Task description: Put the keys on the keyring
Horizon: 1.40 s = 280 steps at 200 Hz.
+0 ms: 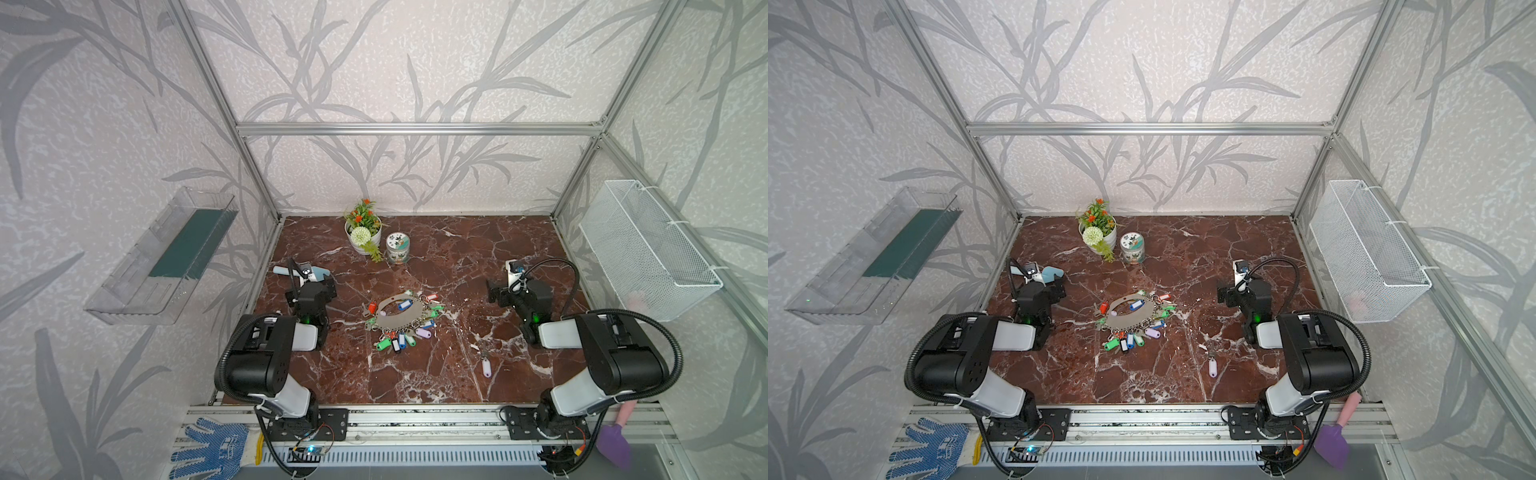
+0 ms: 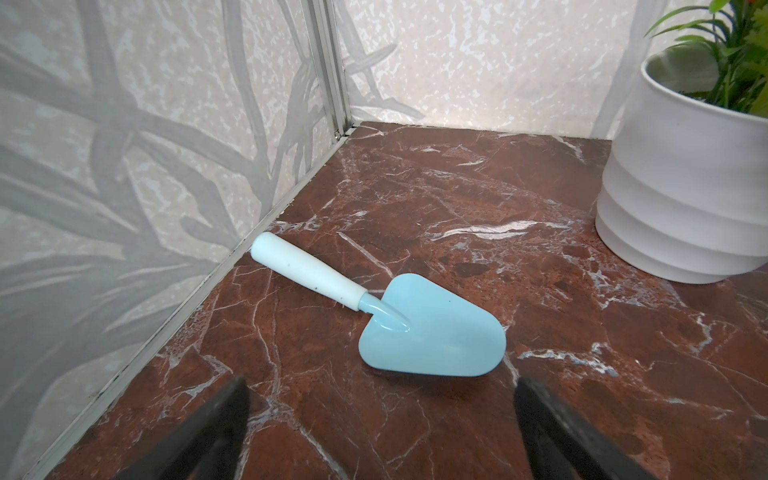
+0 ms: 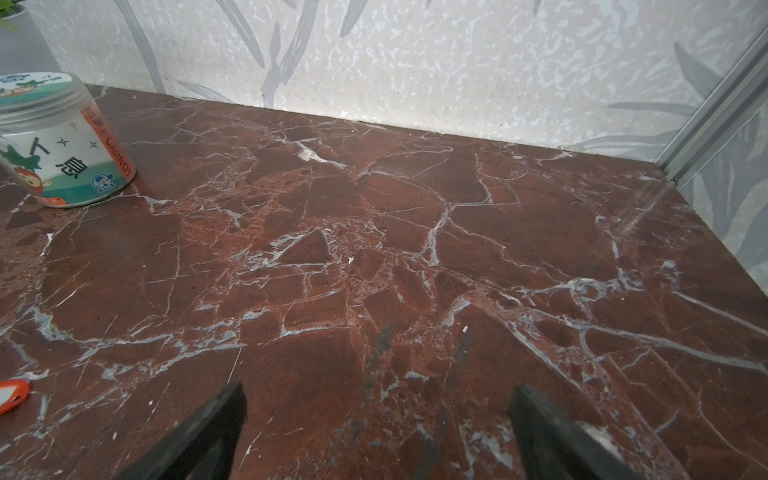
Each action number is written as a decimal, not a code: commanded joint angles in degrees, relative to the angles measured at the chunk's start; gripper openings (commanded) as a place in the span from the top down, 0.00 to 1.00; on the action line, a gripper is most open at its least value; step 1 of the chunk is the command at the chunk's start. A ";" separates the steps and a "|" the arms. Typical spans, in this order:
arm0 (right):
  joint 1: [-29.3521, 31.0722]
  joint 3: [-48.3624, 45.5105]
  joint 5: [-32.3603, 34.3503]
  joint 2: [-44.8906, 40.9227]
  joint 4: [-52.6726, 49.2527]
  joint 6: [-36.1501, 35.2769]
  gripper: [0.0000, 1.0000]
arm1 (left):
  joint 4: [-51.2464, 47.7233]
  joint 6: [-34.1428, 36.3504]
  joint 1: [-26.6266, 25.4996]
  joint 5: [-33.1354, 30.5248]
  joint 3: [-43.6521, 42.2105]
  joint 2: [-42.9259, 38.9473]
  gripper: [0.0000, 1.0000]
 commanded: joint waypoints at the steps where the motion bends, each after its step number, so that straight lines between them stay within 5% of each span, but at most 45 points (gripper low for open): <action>1: 0.14 -0.05 -0.46 0.13 1.65 -0.59 0.01 | 0.77 -0.67 0.32 0.19 0.44 -0.08 0.01; 13: 0.13 -0.05 -0.46 0.13 1.67 -0.58 0.01 | 1.30 -1.11 -0.30 -3.72 -0.01 -0.66 0.01; 34: 0.12 -0.04 -0.46 0.12 1.66 -0.61 0.01 | 3.21 2.07 -0.55 2.01 -2.07 -2.47 0.01; 62: -0.54 0.47 1.83 -0.03 0.77 1.08 0.01 | 6.08 2.90 -1.43 0.87 -3.12 -2.33 0.01; 83: -0.49 -2.66 5.64 -7.96 -0.36 2.29 0.01 | 6.51 3.26 -1.59 -0.83 -3.20 -3.37 0.01; 108: -0.41 1.53 9.73 -17.99 -16.52 5.87 0.01 | -18.98 -4.03 -1.23 -9.71 3.12 -18.17 0.01; 137: -0.53 6.96 25.76 -23.20 -34.50 33.60 0.01 | -36.38 -17.93 -1.34 -8.54 7.59 -25.19 0.01; 174: -7.79 5.13 14.02 -31.88 -37.87 43.43 0.01 | -64.17 -45.17 -1.09 -4.73 15.06 -29.61 0.01; 198: -11.01 1.77 9.19 -34.74 -31.20 47.93 0.01 | -64.56 -48.79 -0.11 9.98 14.99 -33.28 0.01; 239: -10.89 7.10 3.64 -41.02 -49.62 46.69 0.01 | -67.63 -45.80 -0.02 32.07 18.05 -37.96 0.01; 280: 2.34 12.42 8.74 -47.01 -66.02 34.75 0.01 | -76.37 -37.94 -0.41 56.73 22.05 -38.28 0.07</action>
